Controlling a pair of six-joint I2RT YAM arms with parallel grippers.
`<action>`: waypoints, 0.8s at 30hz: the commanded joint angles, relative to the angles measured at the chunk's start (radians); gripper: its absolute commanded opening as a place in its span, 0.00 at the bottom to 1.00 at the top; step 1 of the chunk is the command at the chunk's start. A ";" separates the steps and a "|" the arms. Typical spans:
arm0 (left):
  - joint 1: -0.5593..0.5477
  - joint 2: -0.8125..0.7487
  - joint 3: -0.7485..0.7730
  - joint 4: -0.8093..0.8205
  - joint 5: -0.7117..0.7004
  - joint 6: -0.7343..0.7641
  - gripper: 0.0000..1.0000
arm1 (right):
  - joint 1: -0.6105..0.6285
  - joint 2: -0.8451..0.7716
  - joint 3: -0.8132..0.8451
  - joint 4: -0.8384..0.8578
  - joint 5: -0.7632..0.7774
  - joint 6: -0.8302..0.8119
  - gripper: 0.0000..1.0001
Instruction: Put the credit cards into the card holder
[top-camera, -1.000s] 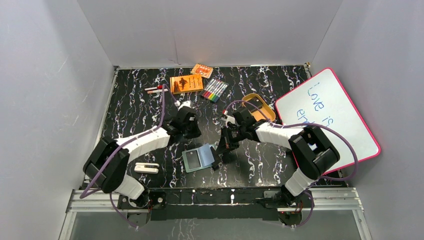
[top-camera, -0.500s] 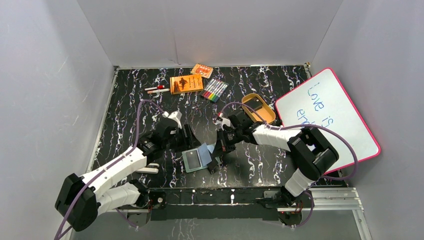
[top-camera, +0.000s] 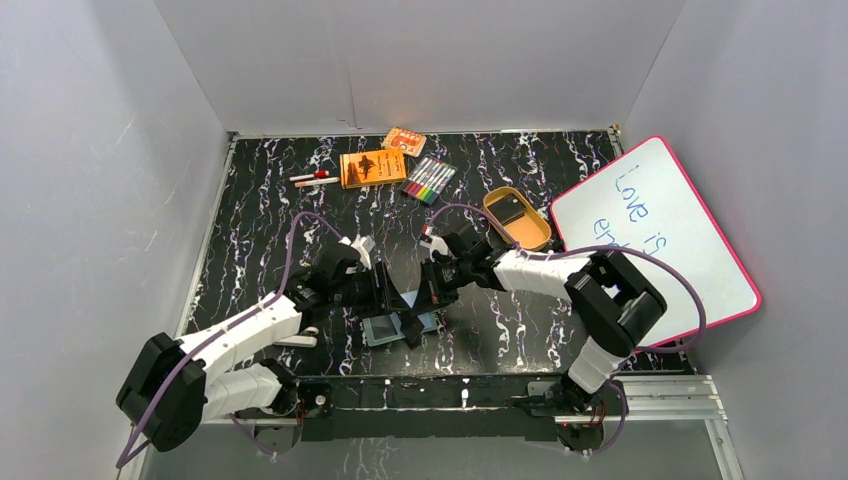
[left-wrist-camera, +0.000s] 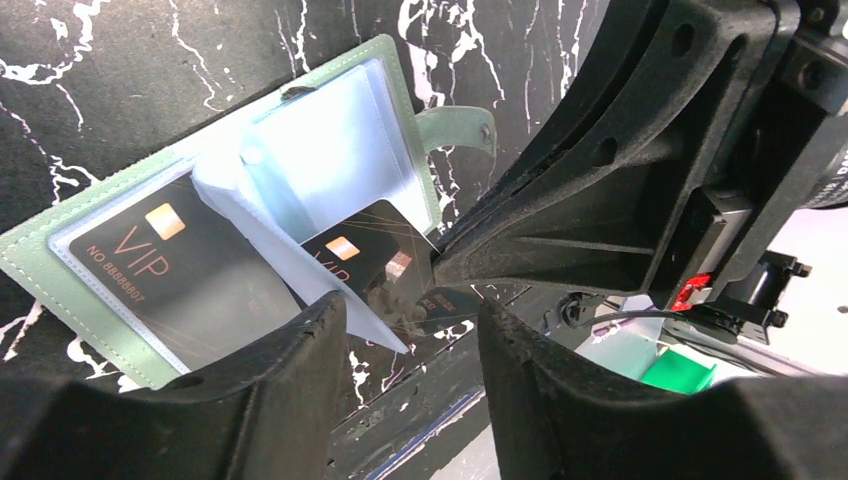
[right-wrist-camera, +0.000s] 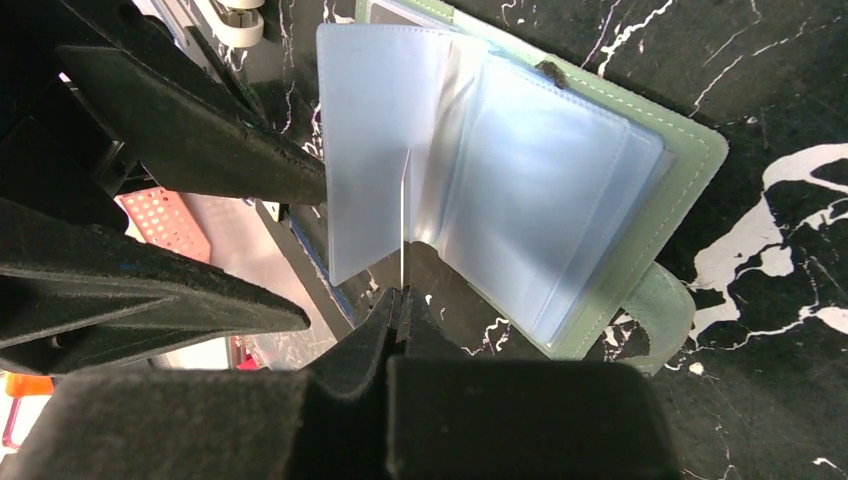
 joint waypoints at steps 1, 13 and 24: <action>0.002 0.007 -0.003 -0.021 -0.014 0.017 0.47 | 0.004 0.010 0.043 0.028 0.016 -0.004 0.00; 0.001 0.041 0.019 -0.061 -0.101 0.072 0.20 | -0.014 -0.095 0.010 -0.103 0.206 -0.042 0.00; 0.001 0.017 0.006 -0.045 -0.107 0.071 0.00 | -0.019 -0.136 -0.018 -0.104 0.231 -0.046 0.00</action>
